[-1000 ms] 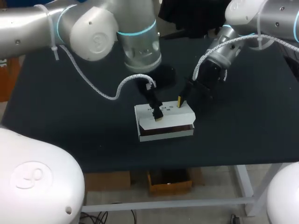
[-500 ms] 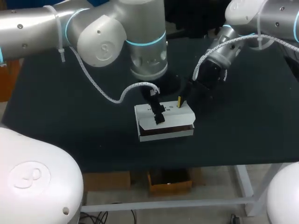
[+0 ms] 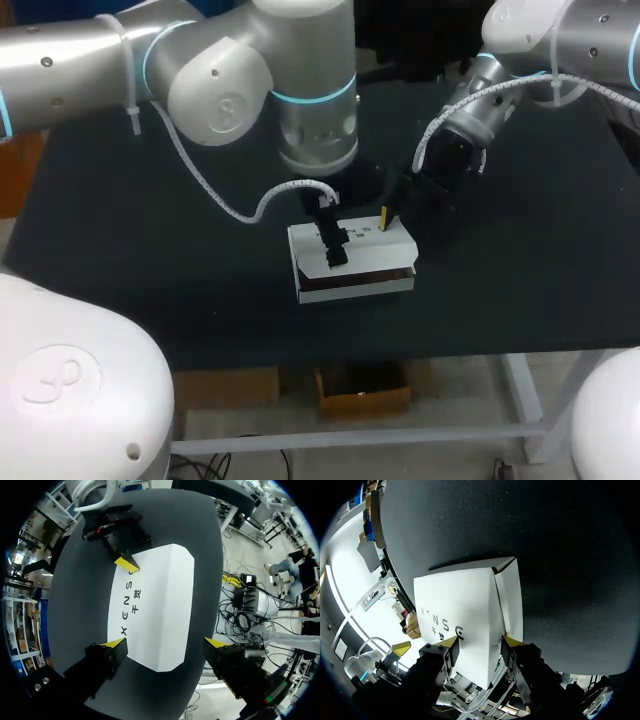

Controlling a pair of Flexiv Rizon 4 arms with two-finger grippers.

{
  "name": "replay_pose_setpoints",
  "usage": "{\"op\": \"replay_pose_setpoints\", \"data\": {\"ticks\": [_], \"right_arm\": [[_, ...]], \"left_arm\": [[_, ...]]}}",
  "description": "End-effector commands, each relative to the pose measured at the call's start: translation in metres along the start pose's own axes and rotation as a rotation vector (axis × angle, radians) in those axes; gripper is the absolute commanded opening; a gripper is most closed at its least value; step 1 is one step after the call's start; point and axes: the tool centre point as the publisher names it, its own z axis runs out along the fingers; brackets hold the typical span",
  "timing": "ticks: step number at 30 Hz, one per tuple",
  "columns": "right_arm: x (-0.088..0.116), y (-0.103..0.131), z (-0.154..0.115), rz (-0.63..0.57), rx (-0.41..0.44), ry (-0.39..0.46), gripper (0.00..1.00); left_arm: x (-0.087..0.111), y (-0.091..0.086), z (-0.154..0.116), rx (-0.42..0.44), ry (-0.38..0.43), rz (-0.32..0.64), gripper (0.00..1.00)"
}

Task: Assemble the packaging by folding the flat box into shape, placing the metal phone stand inside, and closing the box properly

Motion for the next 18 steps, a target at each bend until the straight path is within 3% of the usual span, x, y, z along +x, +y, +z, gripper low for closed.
{"op": "replay_pose_setpoints", "data": {"ticks": [1,5,7,11,15,18], "right_arm": [[0.000,0.002,0.000,-0.001,0.008,0.001,0.52],[0.000,0.002,0.000,-0.001,0.008,0.001,0.52],[0.000,0.002,0.000,-0.001,0.008,0.001,0.52],[0.000,0.002,0.000,-0.001,0.008,0.001,0.52],[0.000,0.002,0.000,-0.001,0.008,0.001,0.51],[0.000,0.002,0.000,-0.001,0.008,0.001,0.51]], "left_arm": [[-0.004,-0.007,0.009,-0.023,0.004,-0.007,1.00],[-0.008,-0.004,0.014,-0.005,0.018,-0.021,1.00],[-0.009,-0.002,0.014,0.000,0.019,-0.019,0.92],[-0.009,0.001,0.015,0.007,0.019,-0.014,0.91],[-0.008,0.001,0.019,0.007,0.023,-0.007,0.82],[-0.009,0.001,0.023,0.007,0.026,-0.004,0.84]]}}
